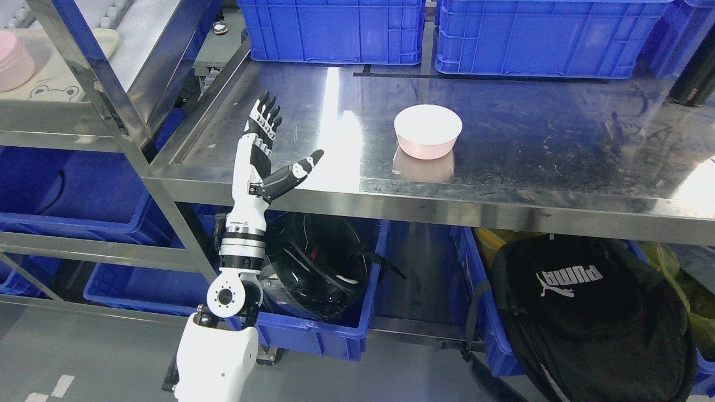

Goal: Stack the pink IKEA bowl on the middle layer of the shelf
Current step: 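Raise the left hand and reach toward the pink bowl on the shelf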

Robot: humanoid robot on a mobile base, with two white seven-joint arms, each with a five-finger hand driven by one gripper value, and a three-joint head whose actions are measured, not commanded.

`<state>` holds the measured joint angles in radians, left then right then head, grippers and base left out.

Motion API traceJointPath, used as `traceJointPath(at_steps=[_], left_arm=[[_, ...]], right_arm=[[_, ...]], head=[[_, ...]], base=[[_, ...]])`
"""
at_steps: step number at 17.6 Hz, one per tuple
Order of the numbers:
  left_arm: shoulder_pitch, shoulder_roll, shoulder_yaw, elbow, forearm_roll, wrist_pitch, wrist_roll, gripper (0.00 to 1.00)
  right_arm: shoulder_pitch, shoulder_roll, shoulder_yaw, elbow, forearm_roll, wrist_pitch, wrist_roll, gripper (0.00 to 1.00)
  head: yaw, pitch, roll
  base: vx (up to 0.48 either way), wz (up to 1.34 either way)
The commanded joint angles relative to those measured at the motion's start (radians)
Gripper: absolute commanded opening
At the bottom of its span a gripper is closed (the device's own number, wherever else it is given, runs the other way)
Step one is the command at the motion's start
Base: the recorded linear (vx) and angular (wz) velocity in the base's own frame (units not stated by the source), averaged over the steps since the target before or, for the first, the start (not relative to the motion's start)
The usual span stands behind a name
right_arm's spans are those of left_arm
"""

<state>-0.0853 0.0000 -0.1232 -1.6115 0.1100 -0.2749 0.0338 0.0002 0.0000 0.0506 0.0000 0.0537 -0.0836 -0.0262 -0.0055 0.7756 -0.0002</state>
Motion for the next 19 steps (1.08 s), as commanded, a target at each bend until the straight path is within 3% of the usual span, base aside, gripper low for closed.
traceJointPath(at_steps=[1,4,6,8,10,15,19], left_arm=[[0.01,0.017,-0.138,-0.001,-0.001,-0.006,0.0,1.0],[-0.008,0.017,-0.119,-0.001,-0.001,-0.012,0.0,1.0],[-0.092,0.017,-0.127,-0.001,-0.042,0.005,-0.032,1.0],[-0.193,0.084,-0.131,-0.001,-0.281,0.077,-0.118,1.0],[-0.287,0.12,-0.136,-0.001,-0.41,0.153,-0.234,1.0],[-0.543,0.167,-0.304,0.001,-0.807,0.383,-0.566,0.99],[-0.648,0.152,-0.375,0.045,-0.992,0.384,-0.796,0.99]], right_arm=[[0.023,-0.018,0.0,-0.017,0.0,0.001,0.0,1.0],[0.023,-0.018,0.0,-0.017,0.0,0.001,0.0,1.0],[0.023,-0.018,0.0,-0.017,0.0,0.001,0.0,1.0],[0.023,-0.018,0.0,-0.017,0.0,0.001,0.0,1.0],[0.023,-0.018,0.0,-0.017,0.0,0.001,0.0,1.0],[0.023,-0.018,0.0,-0.017,0.0,0.001,0.0,1.0],[0.023,-0.018,0.0,-0.017,0.0,0.001,0.0,1.0]], head=[[0.0,0.0,0.0],[0.0,0.0,0.0],[0.0,0.0,0.0],[0.0,0.0,0.0],[0.0,0.0,0.0],[0.0,0.0,0.0],[0.0,0.0,0.0]], base=[[-0.002,0.01],[0.01,0.04],[0.002,0.01],[-0.001,-0.01],[0.0,0.0],[0.0,0.0],[0.0,0.0]])
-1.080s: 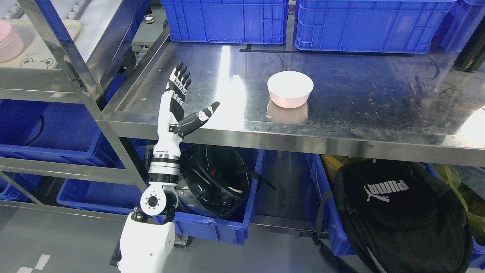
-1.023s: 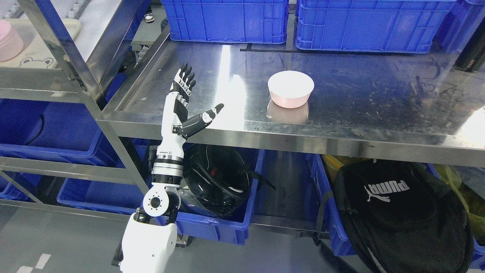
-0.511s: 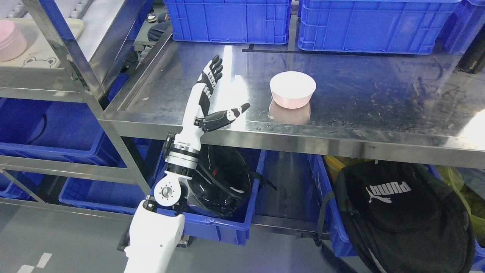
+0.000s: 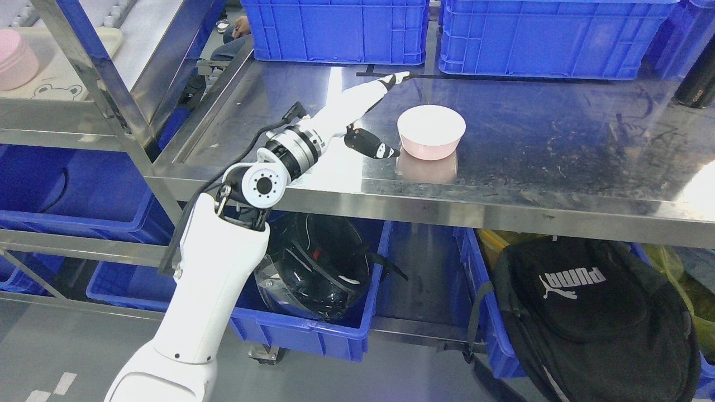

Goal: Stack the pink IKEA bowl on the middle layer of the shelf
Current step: 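Hook the left hand fingers over the pink bowl's rim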

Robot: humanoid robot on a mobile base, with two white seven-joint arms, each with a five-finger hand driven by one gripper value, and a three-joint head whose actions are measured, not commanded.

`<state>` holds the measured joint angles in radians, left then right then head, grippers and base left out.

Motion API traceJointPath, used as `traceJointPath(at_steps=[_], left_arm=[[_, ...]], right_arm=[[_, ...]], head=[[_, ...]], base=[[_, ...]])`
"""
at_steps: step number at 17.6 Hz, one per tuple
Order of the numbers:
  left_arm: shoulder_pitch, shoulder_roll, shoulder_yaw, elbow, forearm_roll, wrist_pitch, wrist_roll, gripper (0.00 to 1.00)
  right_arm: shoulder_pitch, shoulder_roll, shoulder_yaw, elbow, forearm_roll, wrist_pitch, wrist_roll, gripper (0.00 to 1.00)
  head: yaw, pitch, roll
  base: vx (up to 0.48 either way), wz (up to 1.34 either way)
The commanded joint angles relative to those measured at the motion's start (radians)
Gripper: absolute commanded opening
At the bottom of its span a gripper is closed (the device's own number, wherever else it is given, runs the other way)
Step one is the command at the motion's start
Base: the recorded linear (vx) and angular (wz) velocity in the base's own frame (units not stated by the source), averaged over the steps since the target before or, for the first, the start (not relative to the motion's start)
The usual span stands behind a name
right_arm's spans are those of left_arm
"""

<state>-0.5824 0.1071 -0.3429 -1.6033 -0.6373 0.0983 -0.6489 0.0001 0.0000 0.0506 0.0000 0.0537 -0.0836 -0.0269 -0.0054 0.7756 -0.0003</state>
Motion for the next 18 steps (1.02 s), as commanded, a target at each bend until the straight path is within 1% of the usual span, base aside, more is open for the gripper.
traceJointPath(at_steps=[1,3,4,5,6,7,9,12,16,18], left_arm=[[-0.157,0.045,-0.16,0.039,-0.248,0.011,-0.113,1.0],[-0.151,0.036,-0.162,0.046,-0.255,-0.011,-0.135,1.0],[-0.148,0.036,-0.162,0.06,-0.26,-0.05,-0.153,0.99],[-0.148,0.036,-0.162,0.069,-0.281,-0.08,-0.184,0.95],[-0.151,0.034,-0.16,0.081,-0.306,-0.091,-0.224,0.9],[-0.152,0.03,-0.16,0.089,-0.308,-0.092,-0.248,0.87],[-0.155,-0.035,-0.163,0.156,-0.311,-0.095,-0.252,0.85],[-0.184,-0.082,-0.163,0.239,-0.318,-0.123,-0.245,0.74],[-0.214,-0.09,-0.162,0.347,-0.318,-0.146,-0.206,0.69],[-0.217,-0.09,-0.162,0.365,-0.32,-0.15,-0.205,0.65]], right_arm=[[0.023,-0.017,0.0,-0.017,0.0,0.001,0.001,1.0],[0.023,-0.017,0.0,-0.017,0.0,0.001,0.001,1.0],[0.023,-0.017,0.0,-0.017,0.0,0.001,0.001,1.0],[0.023,-0.017,0.0,-0.017,0.0,0.001,0.001,1.0],[0.023,-0.017,0.0,-0.017,0.0,0.001,0.001,1.0],[0.023,-0.017,0.0,-0.017,0.0,0.001,0.001,1.0],[0.023,-0.017,0.0,-0.017,0.0,0.001,0.001,1.0],[0.023,-0.017,0.0,-0.017,0.0,0.001,0.001,1.0],[0.023,-0.017,0.0,-0.017,0.0,0.001,0.001,1.0],[0.023,-0.017,0.0,-0.017,0.0,0.001,0.001,1.0]], head=[[0.0,0.0,0.0],[0.0,0.0,0.0],[0.0,0.0,0.0],[0.0,0.0,0.0],[0.0,0.0,0.0],[0.0,0.0,0.0],[0.0,0.0,0.0],[0.0,0.0,0.0],[0.0,0.0,0.0],[0.0,0.0,0.0]], base=[[0.0,0.0],[0.0,0.0],[0.0,0.0],[0.0,0.0],[0.0,0.0],[0.0,0.0],[0.0,0.0],[0.0,0.0],[0.0,0.0],[0.0,0.0]])
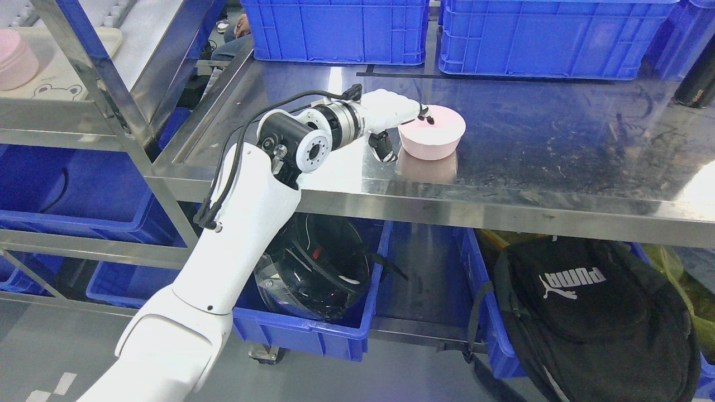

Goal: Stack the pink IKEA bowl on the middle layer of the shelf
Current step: 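Hook the left hand fingers over the pink bowl's rim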

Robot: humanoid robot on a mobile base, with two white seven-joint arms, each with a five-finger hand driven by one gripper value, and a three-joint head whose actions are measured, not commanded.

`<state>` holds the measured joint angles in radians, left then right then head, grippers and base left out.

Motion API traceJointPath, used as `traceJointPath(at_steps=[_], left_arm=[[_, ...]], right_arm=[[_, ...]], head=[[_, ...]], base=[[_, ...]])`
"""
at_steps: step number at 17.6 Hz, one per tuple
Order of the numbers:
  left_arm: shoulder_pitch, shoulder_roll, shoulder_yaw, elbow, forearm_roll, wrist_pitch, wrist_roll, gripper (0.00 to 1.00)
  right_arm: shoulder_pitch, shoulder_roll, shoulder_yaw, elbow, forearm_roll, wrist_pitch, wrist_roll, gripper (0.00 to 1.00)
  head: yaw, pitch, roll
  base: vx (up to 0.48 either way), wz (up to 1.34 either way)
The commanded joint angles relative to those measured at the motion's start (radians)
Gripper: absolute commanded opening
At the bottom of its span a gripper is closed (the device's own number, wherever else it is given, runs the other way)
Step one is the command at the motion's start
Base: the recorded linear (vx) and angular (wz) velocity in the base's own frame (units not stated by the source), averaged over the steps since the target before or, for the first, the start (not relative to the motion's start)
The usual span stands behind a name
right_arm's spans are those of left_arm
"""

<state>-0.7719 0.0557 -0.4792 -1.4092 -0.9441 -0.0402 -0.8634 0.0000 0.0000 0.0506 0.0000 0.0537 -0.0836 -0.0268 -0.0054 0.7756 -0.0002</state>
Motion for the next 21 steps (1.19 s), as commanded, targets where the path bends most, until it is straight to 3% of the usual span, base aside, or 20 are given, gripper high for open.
traceJointPath(at_steps=[1,8,11,15,20,21], left_arm=[[-0.026,-0.038,-0.025,0.171,-0.013,-0.012,0.007,0.64],[-0.026,-0.038,-0.039,0.229,-0.001,-0.021,0.003,0.49],[-0.026,-0.038,-0.013,0.242,0.001,-0.113,-0.003,0.21],[-0.027,-0.038,0.069,0.242,0.001,-0.226,-0.002,0.01],[-0.029,-0.038,0.212,0.179,-0.001,-0.34,0.012,0.01],[-0.026,-0.038,0.261,0.156,-0.001,-0.419,0.009,0.01]], right_arm=[[0.023,-0.017,0.0,-0.017,0.0,0.001,0.001,1.0],[0.023,-0.017,0.0,-0.017,0.0,0.001,0.001,1.0],[0.023,-0.017,0.0,-0.017,0.0,0.001,0.001,1.0],[0.023,-0.017,0.0,-0.017,0.0,0.001,0.001,1.0],[0.023,-0.017,0.0,-0.017,0.0,0.001,0.001,1.0],[0.023,-0.017,0.0,-0.017,0.0,0.001,0.001,1.0]], head=[[0.0,0.0,0.0],[0.0,0.0,0.0],[0.0,0.0,0.0],[0.0,0.0,0.0],[0.0,0.0,0.0],[0.0,0.0,0.0]], base=[[0.0,0.0],[0.0,0.0],[0.0,0.0],[0.0,0.0],[0.0,0.0],[0.0,0.0]])
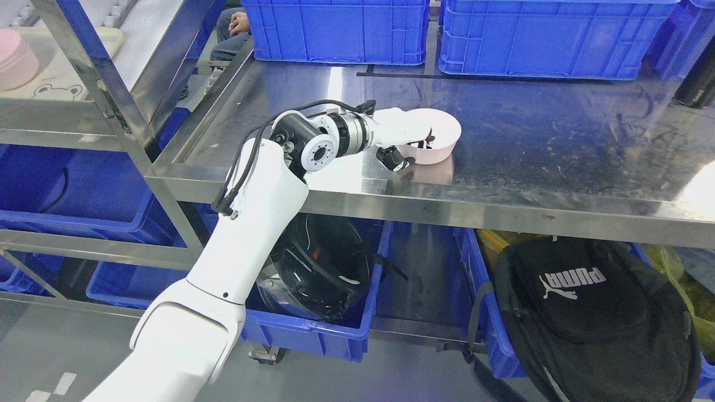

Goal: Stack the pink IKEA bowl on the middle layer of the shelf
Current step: 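Lift the pink bowl off the shelf with the left hand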

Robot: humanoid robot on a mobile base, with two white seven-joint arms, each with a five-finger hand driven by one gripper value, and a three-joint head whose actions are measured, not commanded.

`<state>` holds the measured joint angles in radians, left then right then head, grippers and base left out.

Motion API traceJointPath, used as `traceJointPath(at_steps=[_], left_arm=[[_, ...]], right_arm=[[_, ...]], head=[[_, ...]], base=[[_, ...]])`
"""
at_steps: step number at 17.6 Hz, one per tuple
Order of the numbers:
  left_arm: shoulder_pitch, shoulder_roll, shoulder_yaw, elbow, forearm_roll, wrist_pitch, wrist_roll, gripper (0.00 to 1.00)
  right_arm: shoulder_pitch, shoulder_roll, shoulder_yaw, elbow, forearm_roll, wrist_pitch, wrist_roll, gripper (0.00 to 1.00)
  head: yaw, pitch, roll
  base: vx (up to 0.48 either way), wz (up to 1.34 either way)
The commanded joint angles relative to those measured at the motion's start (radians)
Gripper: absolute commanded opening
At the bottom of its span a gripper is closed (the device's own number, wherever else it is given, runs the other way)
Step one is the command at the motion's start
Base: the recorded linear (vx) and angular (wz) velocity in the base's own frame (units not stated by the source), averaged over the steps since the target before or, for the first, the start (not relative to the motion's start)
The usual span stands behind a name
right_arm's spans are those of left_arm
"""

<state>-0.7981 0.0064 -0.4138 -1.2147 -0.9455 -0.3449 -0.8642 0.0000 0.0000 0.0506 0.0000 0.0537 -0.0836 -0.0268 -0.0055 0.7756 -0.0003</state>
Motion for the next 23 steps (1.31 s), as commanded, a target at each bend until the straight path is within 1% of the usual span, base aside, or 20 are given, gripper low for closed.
traceJointPath(at_steps=[1,2,4,6,8,11,15,23], left_arm=[[0.006,0.011,0.234,-0.057,0.002,-0.153,0.002,0.01],[0.011,0.011,0.28,-0.086,0.004,-0.186,-0.005,0.01],[0.011,0.011,0.334,-0.153,0.007,-0.198,-0.013,0.01],[0.016,0.011,0.372,-0.184,0.01,-0.241,-0.013,0.0],[0.031,0.011,0.401,-0.221,0.011,-0.246,-0.028,0.0],[0.059,0.011,0.392,-0.243,0.019,-0.252,-0.027,0.0],[0.06,0.011,0.385,-0.246,0.033,-0.272,-0.024,0.0],[0.045,0.011,0.311,-0.227,0.076,-0.27,-0.018,0.0]], right_arm=[[0.023,-0.017,0.0,-0.017,0.0,0.001,0.001,1.0],[0.023,-0.017,0.0,-0.017,0.0,0.001,0.001,1.0],[0.023,-0.017,0.0,-0.017,0.0,0.001,0.001,1.0],[0.023,-0.017,0.0,-0.017,0.0,0.001,0.001,1.0],[0.023,-0.017,0.0,-0.017,0.0,0.001,0.001,1.0],[0.023,-0.017,0.0,-0.017,0.0,0.001,0.001,1.0],[0.023,-0.017,0.0,-0.017,0.0,0.001,0.001,1.0],[0.023,-0.017,0.0,-0.017,0.0,0.001,0.001,1.0]], head=[[0.0,0.0,0.0],[0.0,0.0,0.0],[0.0,0.0,0.0],[0.0,0.0,0.0],[0.0,0.0,0.0],[0.0,0.0,0.0],[0.0,0.0,0.0],[0.0,0.0,0.0]], base=[[0.0,0.0],[0.0,0.0],[0.0,0.0],[0.0,0.0],[0.0,0.0],[0.0,0.0],[0.0,0.0],[-0.01,0.07]])
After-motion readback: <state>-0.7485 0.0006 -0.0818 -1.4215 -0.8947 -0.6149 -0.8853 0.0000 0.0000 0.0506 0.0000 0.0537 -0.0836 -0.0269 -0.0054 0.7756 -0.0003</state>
